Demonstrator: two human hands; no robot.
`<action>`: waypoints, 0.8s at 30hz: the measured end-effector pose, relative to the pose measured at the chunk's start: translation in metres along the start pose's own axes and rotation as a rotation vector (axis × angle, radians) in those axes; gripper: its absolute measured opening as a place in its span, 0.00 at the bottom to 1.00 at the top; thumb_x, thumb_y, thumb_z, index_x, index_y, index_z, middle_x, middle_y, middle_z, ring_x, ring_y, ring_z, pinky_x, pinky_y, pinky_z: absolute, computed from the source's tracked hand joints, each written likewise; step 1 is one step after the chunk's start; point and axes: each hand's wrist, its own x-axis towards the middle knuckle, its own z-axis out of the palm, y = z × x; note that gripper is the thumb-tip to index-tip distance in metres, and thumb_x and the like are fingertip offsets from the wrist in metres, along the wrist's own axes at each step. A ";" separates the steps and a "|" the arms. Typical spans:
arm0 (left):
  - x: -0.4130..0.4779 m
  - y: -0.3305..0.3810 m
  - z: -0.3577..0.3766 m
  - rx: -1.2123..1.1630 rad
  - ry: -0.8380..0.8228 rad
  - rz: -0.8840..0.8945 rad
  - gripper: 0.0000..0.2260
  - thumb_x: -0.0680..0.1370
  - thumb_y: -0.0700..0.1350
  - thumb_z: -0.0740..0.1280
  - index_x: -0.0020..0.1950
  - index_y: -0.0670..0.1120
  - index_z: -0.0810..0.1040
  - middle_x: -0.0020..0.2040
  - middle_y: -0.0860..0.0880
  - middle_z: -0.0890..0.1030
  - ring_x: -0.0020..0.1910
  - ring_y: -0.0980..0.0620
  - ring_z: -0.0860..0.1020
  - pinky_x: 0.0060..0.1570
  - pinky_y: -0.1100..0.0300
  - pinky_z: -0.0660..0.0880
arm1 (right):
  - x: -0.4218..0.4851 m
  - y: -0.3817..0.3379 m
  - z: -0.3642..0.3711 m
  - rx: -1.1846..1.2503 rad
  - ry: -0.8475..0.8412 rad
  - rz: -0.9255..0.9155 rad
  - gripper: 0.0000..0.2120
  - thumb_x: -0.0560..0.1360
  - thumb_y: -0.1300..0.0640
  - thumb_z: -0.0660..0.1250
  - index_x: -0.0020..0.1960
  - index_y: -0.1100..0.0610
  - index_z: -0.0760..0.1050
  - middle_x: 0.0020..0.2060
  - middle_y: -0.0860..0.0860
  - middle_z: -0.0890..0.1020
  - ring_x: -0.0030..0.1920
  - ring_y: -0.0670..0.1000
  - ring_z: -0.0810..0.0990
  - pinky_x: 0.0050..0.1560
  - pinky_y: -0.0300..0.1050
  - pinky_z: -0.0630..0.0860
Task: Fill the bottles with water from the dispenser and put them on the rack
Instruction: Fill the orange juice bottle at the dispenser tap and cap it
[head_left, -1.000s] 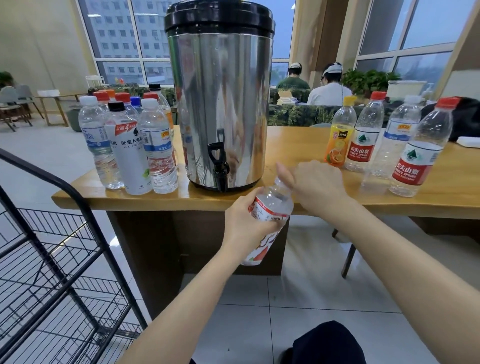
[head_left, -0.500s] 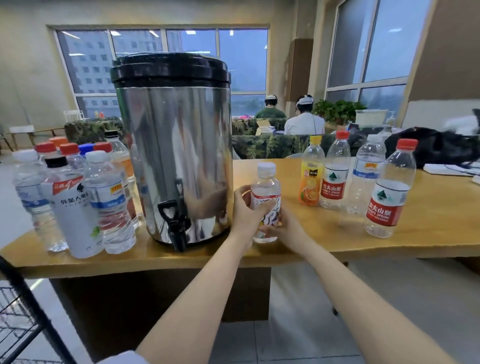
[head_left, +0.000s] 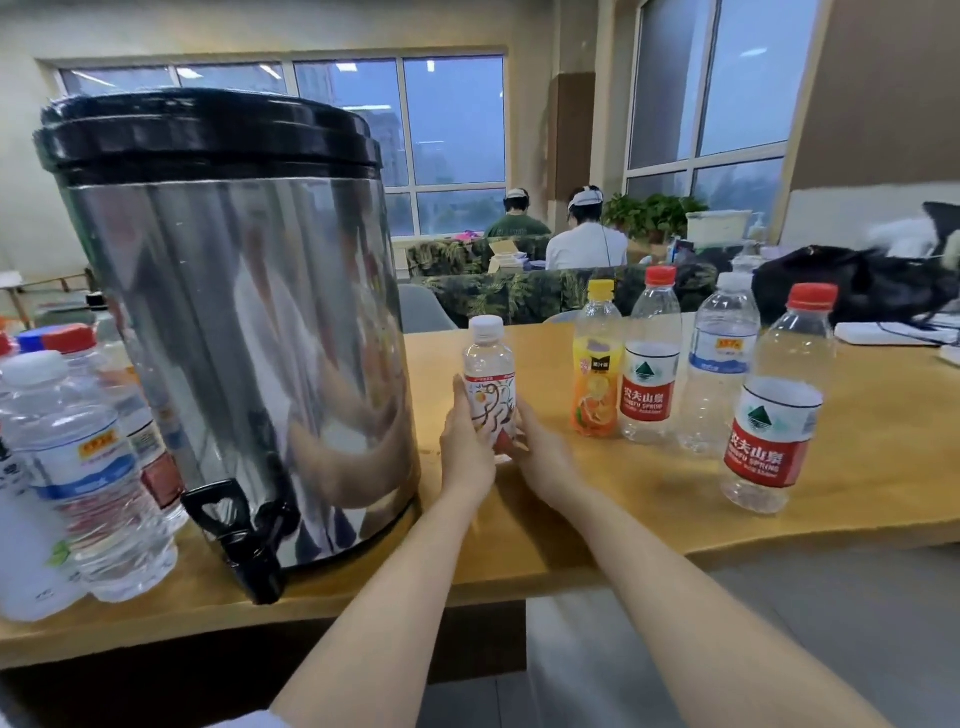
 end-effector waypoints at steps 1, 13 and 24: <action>0.000 -0.001 0.001 -0.008 -0.021 -0.015 0.33 0.82 0.35 0.60 0.81 0.52 0.46 0.75 0.46 0.66 0.73 0.46 0.66 0.71 0.52 0.66 | -0.001 0.001 -0.002 -0.006 -0.011 0.001 0.30 0.80 0.62 0.62 0.78 0.48 0.54 0.68 0.54 0.75 0.67 0.54 0.73 0.65 0.48 0.70; -0.031 0.041 0.051 -0.028 0.006 0.388 0.17 0.82 0.42 0.63 0.70 0.43 0.70 0.64 0.46 0.75 0.62 0.53 0.73 0.61 0.58 0.73 | -0.050 0.039 -0.073 -0.502 0.447 -0.165 0.19 0.78 0.66 0.61 0.68 0.56 0.73 0.62 0.52 0.78 0.62 0.54 0.75 0.57 0.48 0.75; 0.031 0.039 0.115 -0.335 -0.345 -0.056 0.32 0.79 0.51 0.68 0.78 0.47 0.57 0.69 0.48 0.73 0.69 0.48 0.72 0.68 0.47 0.70 | -0.050 0.051 -0.073 -0.607 0.493 -0.287 0.18 0.75 0.63 0.64 0.65 0.55 0.75 0.58 0.50 0.81 0.60 0.51 0.76 0.56 0.46 0.77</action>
